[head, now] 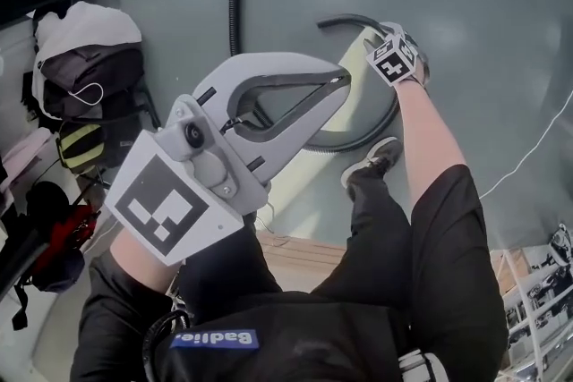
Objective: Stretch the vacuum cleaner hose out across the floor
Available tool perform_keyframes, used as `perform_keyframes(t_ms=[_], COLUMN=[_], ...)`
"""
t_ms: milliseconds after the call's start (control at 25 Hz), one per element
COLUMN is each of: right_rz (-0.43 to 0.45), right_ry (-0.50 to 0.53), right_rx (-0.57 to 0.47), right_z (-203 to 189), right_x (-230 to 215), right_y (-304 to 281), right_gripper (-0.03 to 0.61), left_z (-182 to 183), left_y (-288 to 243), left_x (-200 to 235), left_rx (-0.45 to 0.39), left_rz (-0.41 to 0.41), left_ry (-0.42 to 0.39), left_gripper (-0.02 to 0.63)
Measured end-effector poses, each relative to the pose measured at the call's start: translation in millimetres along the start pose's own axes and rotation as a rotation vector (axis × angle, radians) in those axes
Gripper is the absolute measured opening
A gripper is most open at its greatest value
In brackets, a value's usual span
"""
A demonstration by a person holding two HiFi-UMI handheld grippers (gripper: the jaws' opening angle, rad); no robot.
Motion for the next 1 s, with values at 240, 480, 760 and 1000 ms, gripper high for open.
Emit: perform_keyframes(t_ms=[240, 480, 760, 1000], right_rz=[0.031, 0.046, 0.15, 0.149], right_ry=[0.049, 0.229, 0.258, 0.271], right_rx=[0.061, 0.142, 0.214, 0.212], right_z=[-19, -17, -45, -50], right_x=[-6, -10, -13, -15], right_y=[-98, -149, -191, -181], right_gripper=[0.21, 0.227, 0.227, 0.175], left_z=[-42, -79, -108, -109], left_y=[-10, -10, -16, -16], left_x=[36, 57, 84, 85], left_rx=[-0.037, -0.032, -0.029, -0.038], left_rz=[0.006, 0.032, 0.063, 0.063], left_ry=[-0.015, 0.002, 0.04, 0.046], left_gripper=[-0.005, -0.005, -0.005, -0.005])
Point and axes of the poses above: the fingertips, and each gripper's own axes: y backward along the fingers, x to its left, z out of its top, the point moved 7 cm from there along y, backward along the fingers, and after that the axes turned 13 degrees about y, right-handed, at the moved point
